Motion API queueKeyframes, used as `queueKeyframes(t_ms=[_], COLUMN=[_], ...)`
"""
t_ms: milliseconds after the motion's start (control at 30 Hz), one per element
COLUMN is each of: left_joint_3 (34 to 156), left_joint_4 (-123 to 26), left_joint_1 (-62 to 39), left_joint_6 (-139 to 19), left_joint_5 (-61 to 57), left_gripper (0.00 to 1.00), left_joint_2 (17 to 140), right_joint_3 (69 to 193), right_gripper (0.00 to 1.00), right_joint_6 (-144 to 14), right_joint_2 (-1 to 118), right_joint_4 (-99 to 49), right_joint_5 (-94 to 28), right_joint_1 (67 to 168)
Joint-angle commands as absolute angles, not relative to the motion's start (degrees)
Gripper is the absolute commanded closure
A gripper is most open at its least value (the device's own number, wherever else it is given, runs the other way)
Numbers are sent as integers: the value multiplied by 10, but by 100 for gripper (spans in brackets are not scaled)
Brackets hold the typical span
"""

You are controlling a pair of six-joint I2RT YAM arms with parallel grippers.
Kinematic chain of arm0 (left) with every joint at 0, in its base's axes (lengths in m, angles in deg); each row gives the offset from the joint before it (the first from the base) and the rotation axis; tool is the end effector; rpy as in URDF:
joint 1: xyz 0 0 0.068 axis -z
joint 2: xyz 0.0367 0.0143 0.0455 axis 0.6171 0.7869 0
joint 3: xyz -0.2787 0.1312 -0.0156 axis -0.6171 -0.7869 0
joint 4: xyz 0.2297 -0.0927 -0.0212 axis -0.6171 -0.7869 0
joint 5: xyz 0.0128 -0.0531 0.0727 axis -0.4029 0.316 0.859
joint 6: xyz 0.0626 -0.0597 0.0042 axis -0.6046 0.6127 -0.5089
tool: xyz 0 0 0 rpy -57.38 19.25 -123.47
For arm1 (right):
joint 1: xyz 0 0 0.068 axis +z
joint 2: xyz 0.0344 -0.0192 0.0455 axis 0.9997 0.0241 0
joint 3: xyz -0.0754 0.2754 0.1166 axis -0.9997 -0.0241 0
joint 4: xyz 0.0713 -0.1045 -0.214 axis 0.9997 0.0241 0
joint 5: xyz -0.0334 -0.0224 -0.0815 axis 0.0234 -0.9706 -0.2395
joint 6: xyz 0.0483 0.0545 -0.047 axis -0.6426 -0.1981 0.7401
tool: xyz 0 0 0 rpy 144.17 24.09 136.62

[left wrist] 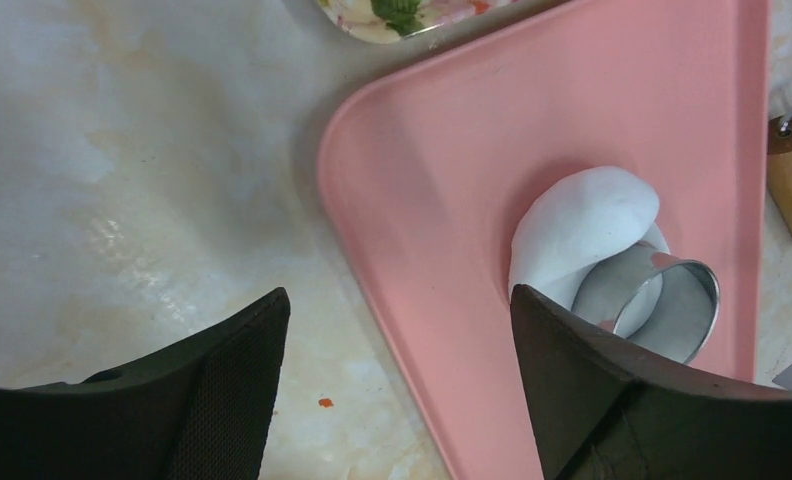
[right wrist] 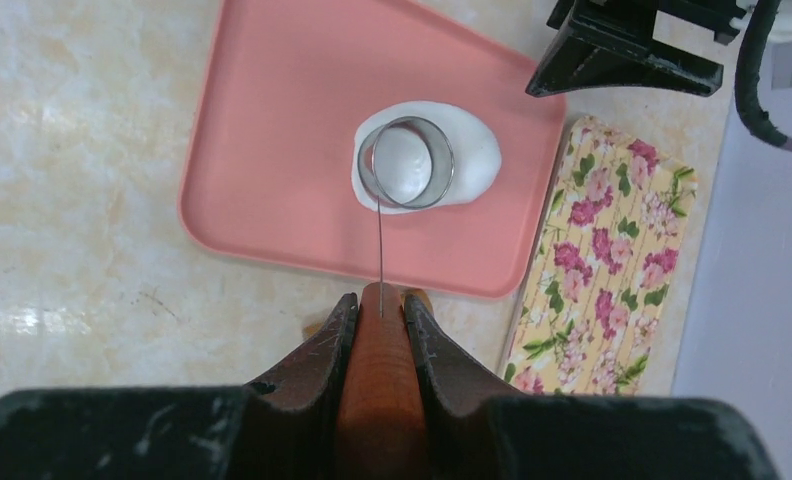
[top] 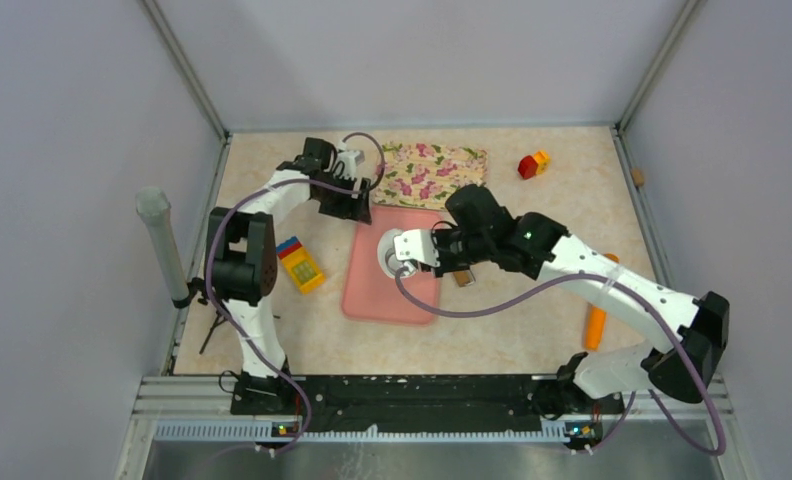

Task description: Roll out the dumpling wrappers from the dough

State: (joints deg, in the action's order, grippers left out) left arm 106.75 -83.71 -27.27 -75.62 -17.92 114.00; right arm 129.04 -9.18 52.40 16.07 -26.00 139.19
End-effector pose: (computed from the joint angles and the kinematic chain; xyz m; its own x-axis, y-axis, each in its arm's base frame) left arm 0.4193 -0.1121 0.2183 -0.8208 0.2287 -0.5234 0.4362 0.8426 -0.3159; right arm 0.1656 0.2314 0.3564 0.3664 -0.7068 -0.6051 -0.8943 -0.0881 -0.4387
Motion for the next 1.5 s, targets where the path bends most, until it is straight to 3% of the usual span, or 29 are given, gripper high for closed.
queueKeyframes(t_ms=[0, 133, 500, 1100, 1467], left_joint_3=[1080, 1066, 1051, 1073, 1072], left_joint_4=[-820, -795, -773, -792, -792], left_joint_1=[-273, -273, -274, -287, -289], left_joint_6=[-736, -716, -687, -671, -673], left_joint_5=[-203, -204, -215, -230, -238], left_gripper=[21, 28, 47, 52, 68], left_joint_2=[1179, 1188, 1203, 1231, 1230], right_joint_3=[1281, 1278, 1217, 1164, 1175], right_gripper=[100, 100, 100, 100, 100], right_joint_6=[-9, 20, 8, 29, 52], right_joint_2=[525, 531, 542, 544, 572], right_joint_4=[153, 156, 73, -1, 29], right_joint_5=[-289, -241, -258, -281, -308], right_joint_1=[1402, 1402, 1404, 1408, 1418])
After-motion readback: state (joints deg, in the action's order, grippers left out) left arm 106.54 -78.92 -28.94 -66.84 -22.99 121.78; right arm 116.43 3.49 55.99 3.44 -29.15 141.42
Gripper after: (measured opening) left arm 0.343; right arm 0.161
